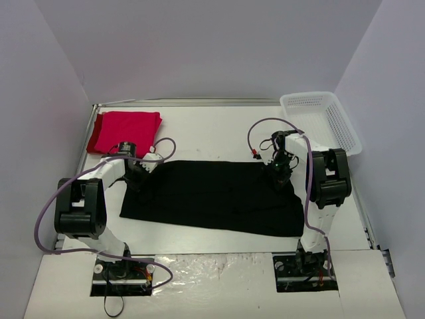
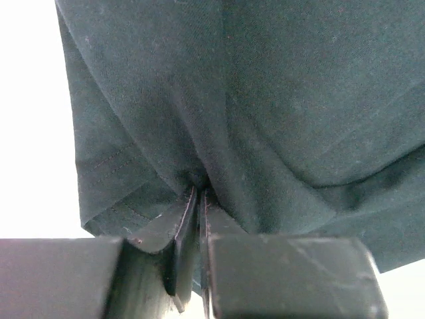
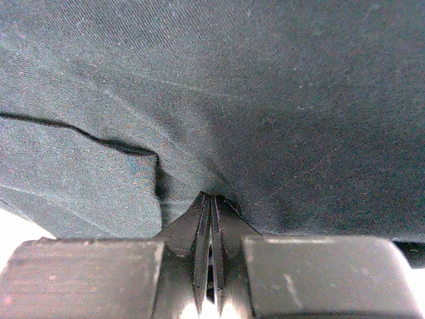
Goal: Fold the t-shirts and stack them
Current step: Fold the other side of the tshirt into a rectangle
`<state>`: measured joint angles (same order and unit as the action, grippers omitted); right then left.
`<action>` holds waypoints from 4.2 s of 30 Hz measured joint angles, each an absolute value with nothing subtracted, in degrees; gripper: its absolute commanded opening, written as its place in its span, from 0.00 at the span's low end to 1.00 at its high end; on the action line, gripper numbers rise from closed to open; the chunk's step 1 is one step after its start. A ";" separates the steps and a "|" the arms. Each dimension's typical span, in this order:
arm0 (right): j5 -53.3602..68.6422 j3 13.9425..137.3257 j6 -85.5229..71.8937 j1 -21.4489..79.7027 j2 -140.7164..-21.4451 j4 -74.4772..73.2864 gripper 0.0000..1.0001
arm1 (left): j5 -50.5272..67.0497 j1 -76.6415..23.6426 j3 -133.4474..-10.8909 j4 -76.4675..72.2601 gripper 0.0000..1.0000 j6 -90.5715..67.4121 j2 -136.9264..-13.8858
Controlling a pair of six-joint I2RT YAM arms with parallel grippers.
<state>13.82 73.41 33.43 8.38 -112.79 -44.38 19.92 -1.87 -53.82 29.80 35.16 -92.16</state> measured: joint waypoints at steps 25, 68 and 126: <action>13.69 73.36 33.10 8.38 -112.90 -44.36 0.00 | 17.74 -1.48 -58.63 32.84 0.03 35.77 -89.23; 13.65 74.15 32.56 8.38 -114.28 -45.10 0.00 | 4.91 -0.67 -59.90 16.60 0.09 32.16 -89.08; 13.54 110.69 30.11 8.45 -132.68 -42.09 0.00 | -1.28 -0.69 -62.48 31.16 0.29 22.81 -71.37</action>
<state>13.54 110.69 30.11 8.45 -132.68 -42.09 -1.28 -0.69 -62.48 31.16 22.81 -71.37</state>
